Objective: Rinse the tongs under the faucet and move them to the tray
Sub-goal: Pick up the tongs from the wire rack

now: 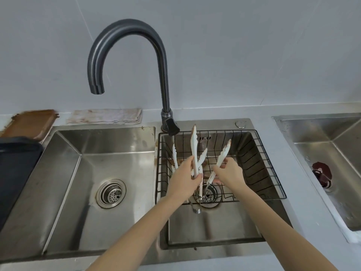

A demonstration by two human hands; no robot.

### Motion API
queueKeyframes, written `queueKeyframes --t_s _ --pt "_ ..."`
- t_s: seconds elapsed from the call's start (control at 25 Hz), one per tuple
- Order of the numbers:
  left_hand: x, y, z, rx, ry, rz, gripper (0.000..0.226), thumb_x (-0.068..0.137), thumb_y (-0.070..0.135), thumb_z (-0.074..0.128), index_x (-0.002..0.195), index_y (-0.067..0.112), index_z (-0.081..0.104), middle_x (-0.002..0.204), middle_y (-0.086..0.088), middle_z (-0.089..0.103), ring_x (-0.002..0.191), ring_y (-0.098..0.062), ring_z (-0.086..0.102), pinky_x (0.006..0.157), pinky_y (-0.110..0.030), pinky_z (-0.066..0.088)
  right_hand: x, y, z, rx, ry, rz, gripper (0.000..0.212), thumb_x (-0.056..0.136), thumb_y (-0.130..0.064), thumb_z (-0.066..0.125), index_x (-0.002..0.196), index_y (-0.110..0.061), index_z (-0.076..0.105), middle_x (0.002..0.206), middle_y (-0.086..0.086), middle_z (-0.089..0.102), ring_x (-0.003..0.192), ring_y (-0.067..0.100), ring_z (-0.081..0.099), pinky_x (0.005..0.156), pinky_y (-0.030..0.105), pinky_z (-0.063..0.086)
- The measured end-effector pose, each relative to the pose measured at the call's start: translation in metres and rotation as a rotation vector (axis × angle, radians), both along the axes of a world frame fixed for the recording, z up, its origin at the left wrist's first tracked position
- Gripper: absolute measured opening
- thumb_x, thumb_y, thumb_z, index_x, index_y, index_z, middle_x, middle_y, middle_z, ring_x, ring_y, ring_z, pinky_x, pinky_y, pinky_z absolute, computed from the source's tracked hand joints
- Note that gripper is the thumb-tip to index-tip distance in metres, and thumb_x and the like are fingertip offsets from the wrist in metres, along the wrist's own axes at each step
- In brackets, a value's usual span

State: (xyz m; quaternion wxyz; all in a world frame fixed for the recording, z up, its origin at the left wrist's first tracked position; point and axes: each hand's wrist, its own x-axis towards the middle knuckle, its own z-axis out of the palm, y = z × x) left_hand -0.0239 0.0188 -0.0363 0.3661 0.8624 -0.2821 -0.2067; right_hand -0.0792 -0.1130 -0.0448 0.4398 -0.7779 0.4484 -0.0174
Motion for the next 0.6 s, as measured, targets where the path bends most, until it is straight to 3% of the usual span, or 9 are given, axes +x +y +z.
queueKeyframes --t_s 0.16,0.28,0.48,0.6 --pt "0.015 0.038 0.008 -0.090 0.093 0.154 0.057 0.090 0.029 0.053 0.142 0.016 0.032 0.123 0.001 0.058 0.083 -0.009 0.057 0.075 -0.014 0.044 0.016 0.036 0.020 0.067 -0.111 0.073 0.046 0.086 -0.014 0.057 0.129 -0.007 0.043 0.091 0.001 0.058 0.068 0.012 0.061 0.047 0.016 0.053" --pt "0.029 0.071 0.010 -0.138 0.107 0.230 0.047 0.090 0.030 0.053 0.133 0.013 0.044 0.093 0.008 0.057 0.077 -0.013 0.058 0.077 -0.024 0.046 0.026 0.068 0.028 0.012 -0.103 0.170 0.040 0.088 -0.016 0.055 0.125 -0.008 0.045 0.079 -0.006 0.056 0.067 0.018 0.065 0.067 0.033 0.060" --pt "0.048 0.111 0.010 -0.172 0.150 0.299 0.042 0.088 0.027 0.056 0.127 0.012 0.049 0.085 0.006 0.056 0.082 -0.027 0.065 0.083 -0.044 0.053 0.041 0.110 0.034 -0.012 -0.128 0.218 0.044 0.088 -0.018 0.055 0.130 -0.008 0.042 0.090 -0.002 0.061 0.062 0.017 0.064 0.049 0.018 0.051" --pt "0.056 0.131 0.010 -0.174 0.155 0.319 0.047 0.089 0.028 0.056 0.131 0.010 0.046 0.087 0.006 0.056 0.085 -0.028 0.065 0.084 -0.045 0.053 0.050 0.131 0.037 -0.015 -0.132 0.214 0.047 0.088 -0.018 0.055 0.131 -0.008 0.041 0.091 -0.001 0.061 0.073 0.020 0.067 0.060 0.022 0.055"
